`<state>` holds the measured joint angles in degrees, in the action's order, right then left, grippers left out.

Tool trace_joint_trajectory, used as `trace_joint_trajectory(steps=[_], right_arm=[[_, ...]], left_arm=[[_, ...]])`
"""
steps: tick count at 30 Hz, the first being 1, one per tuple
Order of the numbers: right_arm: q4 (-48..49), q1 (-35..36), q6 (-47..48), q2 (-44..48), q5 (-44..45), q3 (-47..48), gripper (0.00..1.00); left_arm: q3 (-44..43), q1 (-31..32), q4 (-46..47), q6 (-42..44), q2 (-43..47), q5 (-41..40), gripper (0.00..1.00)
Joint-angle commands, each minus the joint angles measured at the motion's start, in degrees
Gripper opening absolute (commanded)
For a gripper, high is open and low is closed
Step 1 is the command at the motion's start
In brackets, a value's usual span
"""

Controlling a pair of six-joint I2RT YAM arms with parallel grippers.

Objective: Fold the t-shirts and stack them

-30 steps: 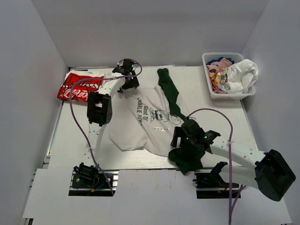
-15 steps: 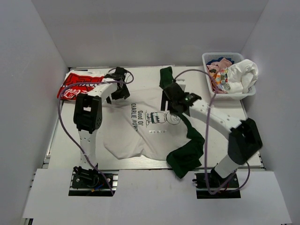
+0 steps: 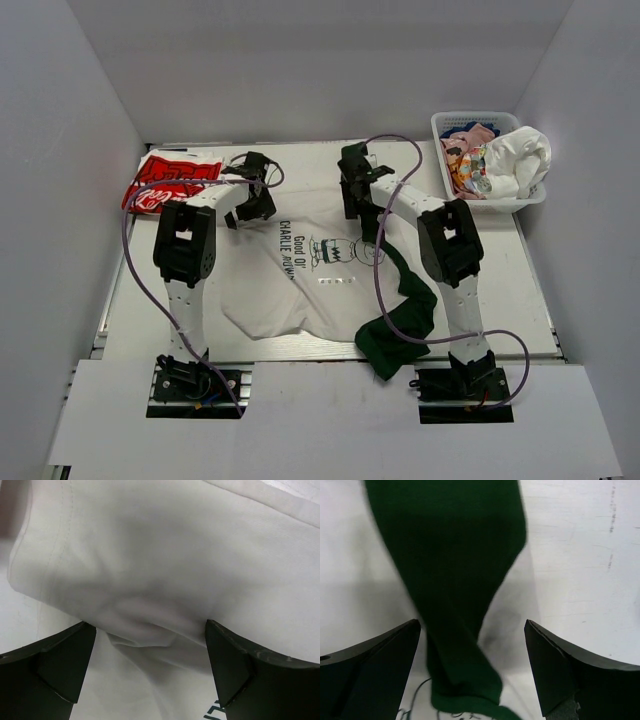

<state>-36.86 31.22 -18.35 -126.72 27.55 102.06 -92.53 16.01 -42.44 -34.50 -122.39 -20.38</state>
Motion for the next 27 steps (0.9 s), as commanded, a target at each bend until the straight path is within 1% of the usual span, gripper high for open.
trace_joint_trajectory(steps=[1, 4, 6, 9, 10, 12, 13, 17, 19, 22, 24, 25, 27], right_arm=[[-1.20, -2.91, 4.19, -0.46, 1.46, 2.35, 0.90], [-1.19, -6.34, 5.16, -1.52, 1.72, 1.13, 0.90], [-1.63, -8.28, 4.64, -0.65, 2.33, 0.34, 0.90], [-0.33, -12.05, 3.67, 2.86, 3.21, -3.25, 0.90], [-0.23, -12.67, 3.50, 6.27, 2.95, -4.05, 0.90], [1.52, -15.13, 3.06, 8.84, 1.99, -8.08, 0.90], [2.14, -15.75, 2.97, 11.99, 1.98, -10.02, 0.90], [1.53, -19.61, 0.60, 15.97, 3.12, -13.73, 0.90], [1.71, -21.81, -0.28, 16.85, 1.90, -15.39, 0.90], [-0.39, -24.09, -2.03, 16.59, 1.20, -14.62, 0.90], [0.03, -24.45, -1.78, 17.20, 0.32, -14.70, 0.90], [0.47, -24.80, -1.08, 17.64, -3.87, -14.96, 0.90], [1.44, -24.20, 0.67, 20.62, -7.06, -15.84, 0.90]], left_arm=[[0.25, -0.37, -0.54, 0.40, -2.41, -1.50, 1.00], [1.48, -1.68, -0.54, -0.13, -2.94, -2.03, 1.00], [1.48, -3.35, -0.54, -0.13, -3.74, -2.56, 1.00], [2.00, -4.23, -1.07, -0.13, -4.96, -3.70, 1.00], [2.00, -4.93, -1.07, -0.13, -4.97, -3.70, 1.00], [2.62, -5.55, -0.46, -0.13, -4.97, -3.70, 1.00], [2.62, -6.07, -0.46, -0.13, -4.97, -3.70, 1.00], [2.62, -6.69, -0.46, 0.48, -4.97, -3.70, 1.00], [2.10, -7.22, 0.25, 1.10, -4.97, -3.70, 1.00], [1.56, -7.22, 1.30, 3.03, -3.74, -2.48, 1.00], [0.86, -7.22, 1.82, 4.35, -3.13, -1.42, 1.00], [0.25, -6.70, 2.35, 4.88, -2.51, -0.89, 1.00], [-0.28, -6.00, 2.36, 5.59, -1.81, -0.89, 1.00]])
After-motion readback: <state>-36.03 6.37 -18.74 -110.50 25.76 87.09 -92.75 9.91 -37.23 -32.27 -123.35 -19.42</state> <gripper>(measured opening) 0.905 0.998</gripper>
